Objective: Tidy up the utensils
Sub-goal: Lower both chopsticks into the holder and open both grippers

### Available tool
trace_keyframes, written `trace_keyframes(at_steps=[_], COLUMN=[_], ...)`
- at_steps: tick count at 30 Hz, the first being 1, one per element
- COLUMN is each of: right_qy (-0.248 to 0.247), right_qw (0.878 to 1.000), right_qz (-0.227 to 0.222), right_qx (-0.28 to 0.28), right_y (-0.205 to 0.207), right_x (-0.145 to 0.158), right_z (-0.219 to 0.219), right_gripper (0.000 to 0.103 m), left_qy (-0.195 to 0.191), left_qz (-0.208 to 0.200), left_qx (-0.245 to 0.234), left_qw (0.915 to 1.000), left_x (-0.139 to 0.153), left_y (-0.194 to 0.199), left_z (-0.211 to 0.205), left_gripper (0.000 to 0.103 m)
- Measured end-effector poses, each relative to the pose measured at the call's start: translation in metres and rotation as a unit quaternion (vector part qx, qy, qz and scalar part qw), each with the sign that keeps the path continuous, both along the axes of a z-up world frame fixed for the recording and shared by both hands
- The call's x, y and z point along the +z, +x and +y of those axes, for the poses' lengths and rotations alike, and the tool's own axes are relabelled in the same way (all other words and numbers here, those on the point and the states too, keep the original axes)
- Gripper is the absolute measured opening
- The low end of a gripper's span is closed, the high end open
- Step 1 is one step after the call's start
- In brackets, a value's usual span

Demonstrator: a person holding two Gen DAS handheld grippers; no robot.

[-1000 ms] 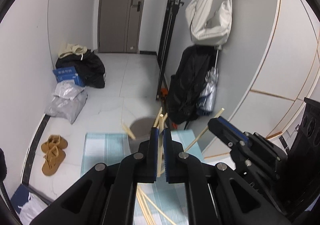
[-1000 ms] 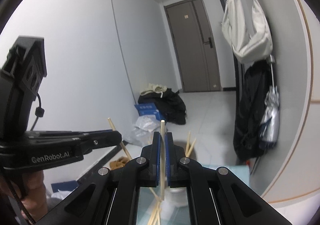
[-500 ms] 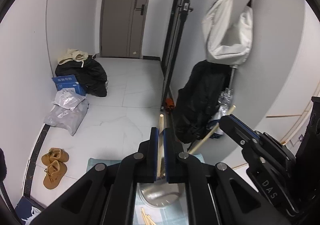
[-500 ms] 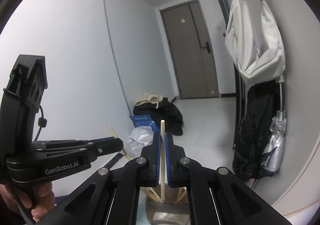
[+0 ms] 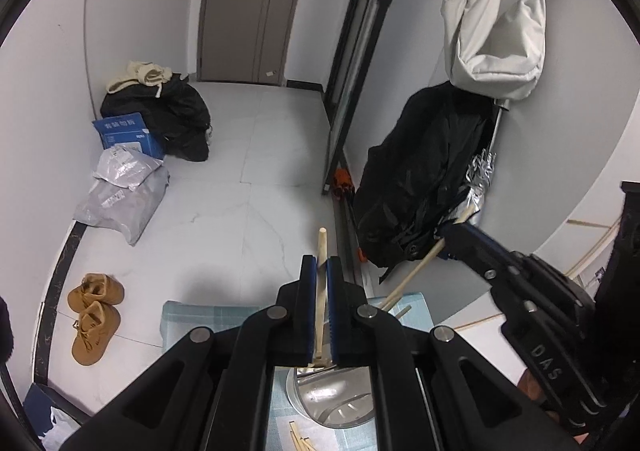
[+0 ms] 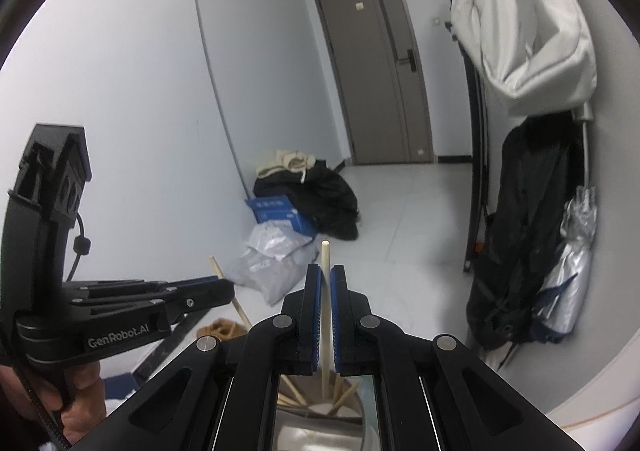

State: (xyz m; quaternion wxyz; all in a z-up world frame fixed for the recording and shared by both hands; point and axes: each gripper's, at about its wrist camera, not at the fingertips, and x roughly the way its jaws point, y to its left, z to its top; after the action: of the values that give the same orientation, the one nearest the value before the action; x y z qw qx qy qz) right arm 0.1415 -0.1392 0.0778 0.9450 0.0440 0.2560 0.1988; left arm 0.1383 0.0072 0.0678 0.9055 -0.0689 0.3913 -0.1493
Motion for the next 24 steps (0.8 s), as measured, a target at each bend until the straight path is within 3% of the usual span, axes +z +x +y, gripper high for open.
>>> trace_keyframes(at_steps=[13, 15, 17, 21, 24], right_qy=[0.006, 0.002, 0.003, -0.002, 0.008], right_qw=[0.995, 0.994, 0.994, 0.996, 0.997], right_qz=[0.091, 0.102, 0.103, 0.089, 0.081], right_qx=[0.036, 0.036, 0.041, 0.03, 0.017], right_y=[0.006, 0.004, 0.001, -0.013, -0.025], right_x=[-0.063, -0.067, -0.068, -0.06, -0.054], right_z=[0.008, 0.008, 0.006, 0.001, -0.008], right_gripper=[0.006, 0.007, 0.007, 0.009, 0.018], left_qy=[-0.037, -0.04, -0.037, -0.018, -0.02], left_qz=[0.056, 0.065, 0.064, 0.034, 0.015], left_qx=[-0.034, -0.033, -0.033, -0.025, -0.011], left_qw=[0.9972, 0.9965, 0.9967, 0.999, 0.9996], left_x=[-0.037, -0.04, -0.04, -0.03, -0.023], left_y=[0.001, -0.001, -0.005, -0.02, -0.03], left_z=[-0.001, 0.0, 0.0, -0.003, 0.0], left_gripper=[0.002, 0.008, 0.024, 0.042, 0.054])
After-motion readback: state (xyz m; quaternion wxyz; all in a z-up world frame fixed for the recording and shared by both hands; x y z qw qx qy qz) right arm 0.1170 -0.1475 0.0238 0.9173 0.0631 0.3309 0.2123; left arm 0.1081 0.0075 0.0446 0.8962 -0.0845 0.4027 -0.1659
